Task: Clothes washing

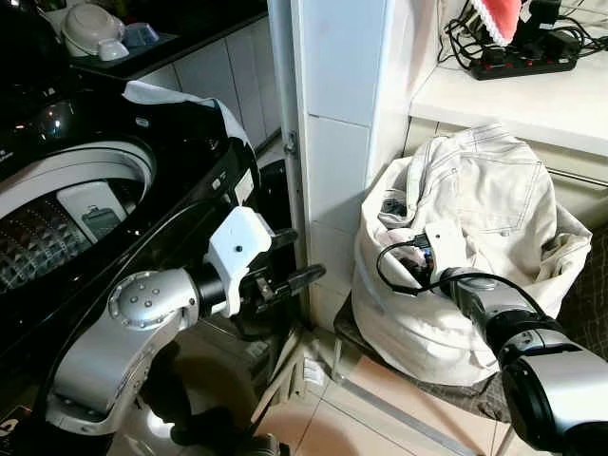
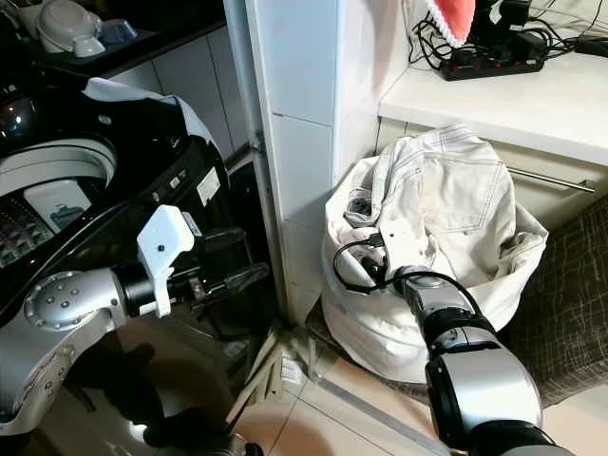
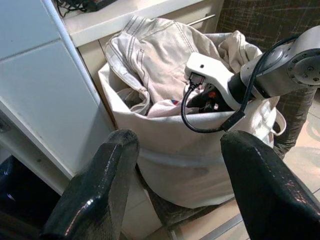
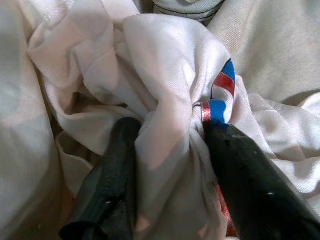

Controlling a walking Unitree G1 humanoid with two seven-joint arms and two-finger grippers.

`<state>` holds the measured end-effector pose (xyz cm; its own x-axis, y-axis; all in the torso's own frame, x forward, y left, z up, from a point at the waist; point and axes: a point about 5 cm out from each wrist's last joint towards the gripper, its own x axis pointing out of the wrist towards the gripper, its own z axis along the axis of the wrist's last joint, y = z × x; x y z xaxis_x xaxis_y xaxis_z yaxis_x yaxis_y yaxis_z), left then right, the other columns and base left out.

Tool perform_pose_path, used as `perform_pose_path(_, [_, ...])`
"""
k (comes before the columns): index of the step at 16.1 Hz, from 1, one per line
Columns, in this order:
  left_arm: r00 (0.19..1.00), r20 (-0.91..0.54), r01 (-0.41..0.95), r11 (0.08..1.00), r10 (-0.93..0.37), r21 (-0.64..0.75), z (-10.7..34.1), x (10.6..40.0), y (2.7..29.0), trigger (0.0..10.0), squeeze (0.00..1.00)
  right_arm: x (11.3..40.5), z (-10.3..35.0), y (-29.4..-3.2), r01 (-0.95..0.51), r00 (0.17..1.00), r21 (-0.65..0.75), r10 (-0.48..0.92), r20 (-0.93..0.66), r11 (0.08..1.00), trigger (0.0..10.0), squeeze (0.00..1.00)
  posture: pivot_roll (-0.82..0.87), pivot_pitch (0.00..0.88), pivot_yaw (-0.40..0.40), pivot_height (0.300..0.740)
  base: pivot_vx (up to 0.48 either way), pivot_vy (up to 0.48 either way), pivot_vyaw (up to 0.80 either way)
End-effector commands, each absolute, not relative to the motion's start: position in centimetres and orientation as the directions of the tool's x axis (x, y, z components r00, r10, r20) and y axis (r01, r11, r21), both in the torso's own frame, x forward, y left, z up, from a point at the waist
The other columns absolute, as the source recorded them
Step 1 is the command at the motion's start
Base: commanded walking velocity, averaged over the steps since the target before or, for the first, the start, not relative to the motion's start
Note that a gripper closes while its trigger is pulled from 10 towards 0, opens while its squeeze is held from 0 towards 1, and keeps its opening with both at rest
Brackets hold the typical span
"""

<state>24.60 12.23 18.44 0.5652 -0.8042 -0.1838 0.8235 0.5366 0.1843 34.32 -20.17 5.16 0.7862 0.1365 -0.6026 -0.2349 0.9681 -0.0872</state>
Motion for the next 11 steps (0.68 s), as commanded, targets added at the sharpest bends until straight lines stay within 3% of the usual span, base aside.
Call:
perform_pose_path(1, [0.564, -0.198, 0.824, 0.533, -0.801, 0.192, 18.4, 24.7, 12.1, 10.0, 0.00, 35.1, 6.2, -20.1, -0.242, 0.802, -0.098, 0.142, -0.580, 0.965, 0.0, 0.00, 0.24, 0.000, 0.090, 0.740, 0.000, 0.000, 0.00])
perform_pose_path(11, [0.586, -0.178, 0.807, 0.550, -0.790, 0.214, 18.3, 26.9, 11.5, 10.0, 0.00, 35.6, 7.6, -21.7, -0.213, 0.819, -0.076, 0.136, -0.557, 0.974, 0.0, 0.00, 0.14, 0.000, 0.105, 0.740, 0.000, 0.000, 0.00])
